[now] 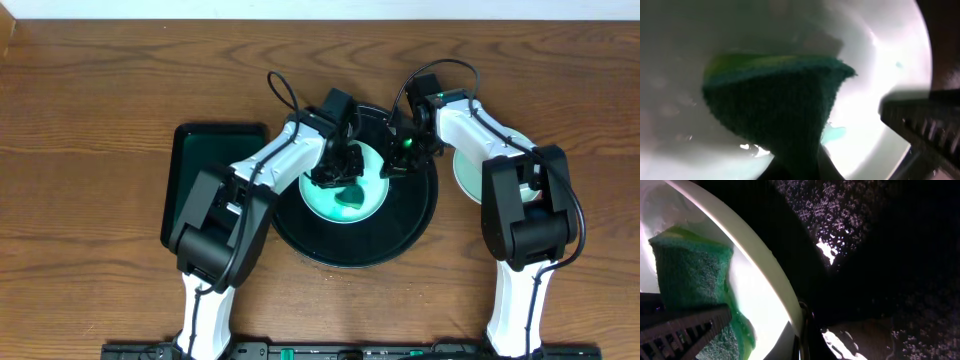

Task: Clean dirty plates on tray and stack at the side
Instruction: 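Scrub light-green plate with sponge while right gripper holds its rim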

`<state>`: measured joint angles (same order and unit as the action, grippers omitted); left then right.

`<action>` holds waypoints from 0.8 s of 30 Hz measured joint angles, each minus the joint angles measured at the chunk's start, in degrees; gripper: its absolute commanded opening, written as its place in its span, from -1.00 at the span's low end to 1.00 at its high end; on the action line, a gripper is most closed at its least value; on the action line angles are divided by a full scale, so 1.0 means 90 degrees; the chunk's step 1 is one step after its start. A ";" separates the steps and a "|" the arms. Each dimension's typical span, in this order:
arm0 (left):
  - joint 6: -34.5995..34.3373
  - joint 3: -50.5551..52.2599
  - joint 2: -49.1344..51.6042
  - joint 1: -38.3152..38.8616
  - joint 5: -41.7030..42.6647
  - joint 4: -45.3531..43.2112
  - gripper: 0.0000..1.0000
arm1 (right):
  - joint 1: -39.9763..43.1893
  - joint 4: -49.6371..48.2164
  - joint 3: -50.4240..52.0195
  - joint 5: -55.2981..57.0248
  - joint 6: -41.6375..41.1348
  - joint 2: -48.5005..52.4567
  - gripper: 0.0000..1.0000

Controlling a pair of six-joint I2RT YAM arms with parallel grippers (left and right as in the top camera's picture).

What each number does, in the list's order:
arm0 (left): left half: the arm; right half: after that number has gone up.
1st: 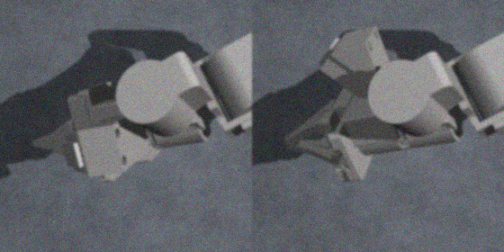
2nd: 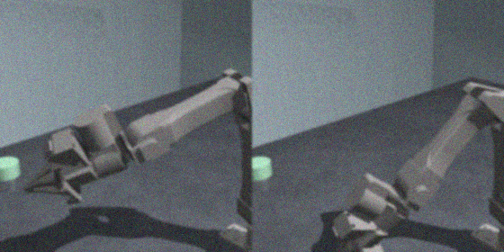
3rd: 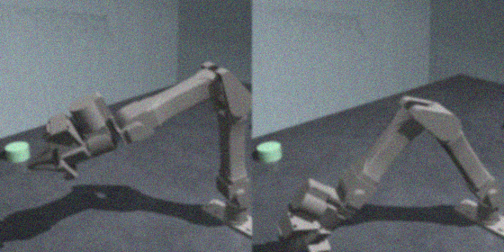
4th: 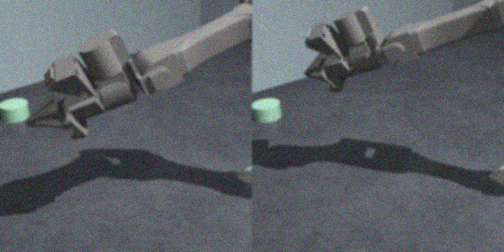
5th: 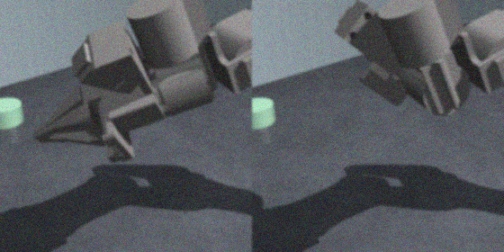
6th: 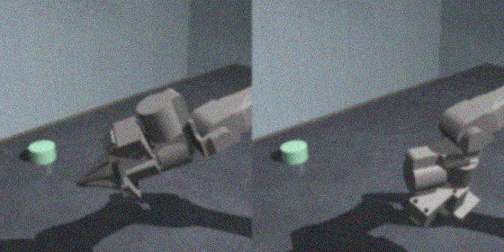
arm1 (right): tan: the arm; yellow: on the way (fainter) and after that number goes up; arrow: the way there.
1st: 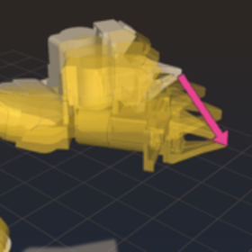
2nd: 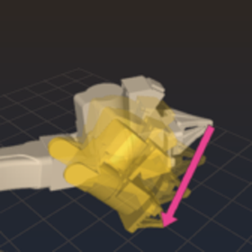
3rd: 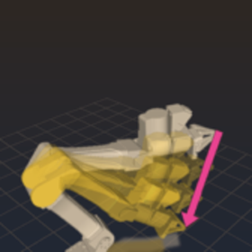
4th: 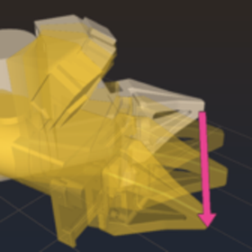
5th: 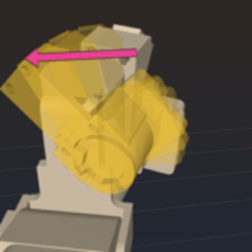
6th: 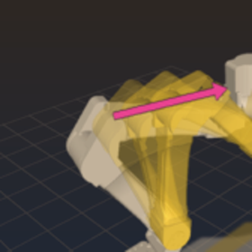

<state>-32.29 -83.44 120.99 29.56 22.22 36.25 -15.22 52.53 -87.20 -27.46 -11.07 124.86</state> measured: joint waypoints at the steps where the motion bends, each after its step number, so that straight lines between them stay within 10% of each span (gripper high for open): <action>1: -0.0148 -0.0029 -0.0002 0.0024 -0.0138 0.0049 -0.86 | 0.0000 0.0002 0.0000 0.0000 0.0002 0.0000 -0.98; 11: -0.0911 -0.0423 -0.0012 -0.0658 -0.1542 0.1566 -0.85 | -0.0002 0.0034 0.0036 -0.0100 0.0024 0.0000 -0.98; 24: 0.1202 0.0058 -0.0053 -0.0410 0.0641 0.0576 -0.86 | 0.0000 0.0027 0.0041 -0.0114 0.0029 0.0000 -0.98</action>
<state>-21.47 -82.91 120.51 25.87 27.99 41.43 -15.22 52.77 -86.83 -28.49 -10.81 124.86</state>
